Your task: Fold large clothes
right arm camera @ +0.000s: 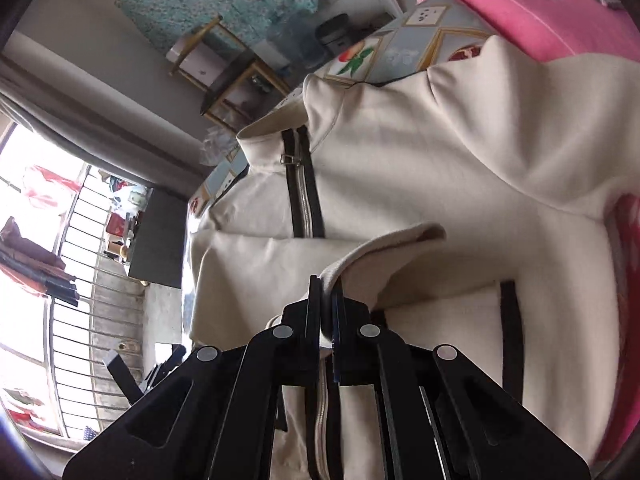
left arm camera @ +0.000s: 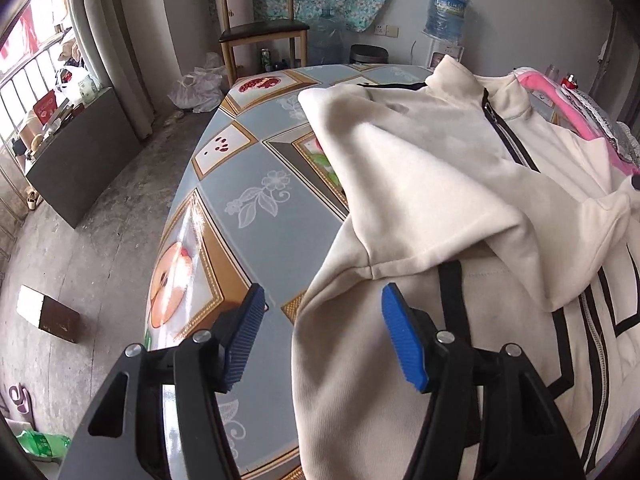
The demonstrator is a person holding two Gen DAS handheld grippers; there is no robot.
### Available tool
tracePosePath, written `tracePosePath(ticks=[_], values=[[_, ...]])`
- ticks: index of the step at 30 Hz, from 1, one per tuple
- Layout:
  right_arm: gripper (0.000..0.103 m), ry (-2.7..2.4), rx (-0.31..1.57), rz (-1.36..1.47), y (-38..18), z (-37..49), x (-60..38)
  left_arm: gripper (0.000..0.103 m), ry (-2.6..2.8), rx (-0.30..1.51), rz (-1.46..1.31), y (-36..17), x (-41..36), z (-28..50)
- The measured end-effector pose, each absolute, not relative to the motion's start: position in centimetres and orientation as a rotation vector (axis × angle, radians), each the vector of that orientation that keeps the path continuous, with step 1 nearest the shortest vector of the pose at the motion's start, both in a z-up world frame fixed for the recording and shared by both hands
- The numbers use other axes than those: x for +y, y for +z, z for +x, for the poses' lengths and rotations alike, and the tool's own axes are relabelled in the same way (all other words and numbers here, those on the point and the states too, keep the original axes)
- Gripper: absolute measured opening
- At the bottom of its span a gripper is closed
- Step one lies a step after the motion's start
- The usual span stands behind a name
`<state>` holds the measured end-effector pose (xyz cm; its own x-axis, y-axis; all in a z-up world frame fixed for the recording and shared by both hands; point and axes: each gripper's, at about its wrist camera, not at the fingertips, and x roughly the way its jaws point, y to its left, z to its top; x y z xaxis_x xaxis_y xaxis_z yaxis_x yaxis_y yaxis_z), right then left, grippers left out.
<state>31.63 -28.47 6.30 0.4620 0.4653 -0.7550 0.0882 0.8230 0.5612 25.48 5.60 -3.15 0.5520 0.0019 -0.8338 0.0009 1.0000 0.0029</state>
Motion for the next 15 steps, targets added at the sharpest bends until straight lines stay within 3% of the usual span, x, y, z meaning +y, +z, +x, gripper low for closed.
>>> tracePosePath(ticks=[5, 8, 15], values=[[0.005, 0.367, 0.879, 0.449, 14.6, 35.9, -25.9, 0.06, 0.042, 1.009, -0.008, -3.8, 6.5, 25.8], [0.005, 0.387, 0.821, 0.44, 15.3, 35.5, -27.2, 0.06, 0.053, 1.019, -0.016, -4.1, 6.9, 25.6], [0.006, 0.115, 1.139, 0.426, -0.2, 34.6, -34.3, 0.06, 0.041, 1.018, -0.023, -4.4, 6.7, 25.2]])
